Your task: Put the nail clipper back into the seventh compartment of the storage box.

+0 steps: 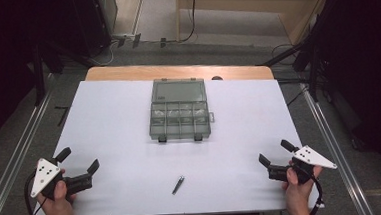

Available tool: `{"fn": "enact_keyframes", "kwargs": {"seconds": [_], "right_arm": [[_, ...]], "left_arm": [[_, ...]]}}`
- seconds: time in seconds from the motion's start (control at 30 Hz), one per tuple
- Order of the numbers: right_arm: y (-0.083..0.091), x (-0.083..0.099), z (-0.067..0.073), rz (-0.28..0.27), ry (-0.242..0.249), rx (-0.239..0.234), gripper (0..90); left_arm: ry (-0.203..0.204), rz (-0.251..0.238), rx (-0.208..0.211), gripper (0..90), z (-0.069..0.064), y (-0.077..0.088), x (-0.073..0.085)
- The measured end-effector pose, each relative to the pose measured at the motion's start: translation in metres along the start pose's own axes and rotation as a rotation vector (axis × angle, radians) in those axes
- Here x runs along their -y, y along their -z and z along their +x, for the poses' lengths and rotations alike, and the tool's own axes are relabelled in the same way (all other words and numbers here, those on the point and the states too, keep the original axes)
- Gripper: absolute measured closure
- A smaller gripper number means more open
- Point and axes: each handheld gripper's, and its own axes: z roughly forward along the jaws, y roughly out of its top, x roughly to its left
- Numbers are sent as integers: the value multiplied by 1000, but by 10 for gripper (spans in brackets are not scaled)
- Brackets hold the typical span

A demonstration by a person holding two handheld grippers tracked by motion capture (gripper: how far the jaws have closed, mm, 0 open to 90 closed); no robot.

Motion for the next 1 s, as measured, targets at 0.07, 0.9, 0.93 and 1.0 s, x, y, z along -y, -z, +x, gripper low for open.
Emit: {"fn": "enact_keyframes", "kwargs": {"seconds": [0.07,0.9,0.93,1.0], "right_arm": [[0,0,1,3,7,6,0],[-27,-44,47,-23,124,15,0],[-27,-44,47,-23,124,15,0],[-31,-48,49,-37,117,4,0]], "left_arm": [[5,0,-2,0,0,0,0],[48,-12,0,0,4,-2,2],[42,-8,1,0,3,-2,2],[37,-4,-3,0,3,-2,2]]}}
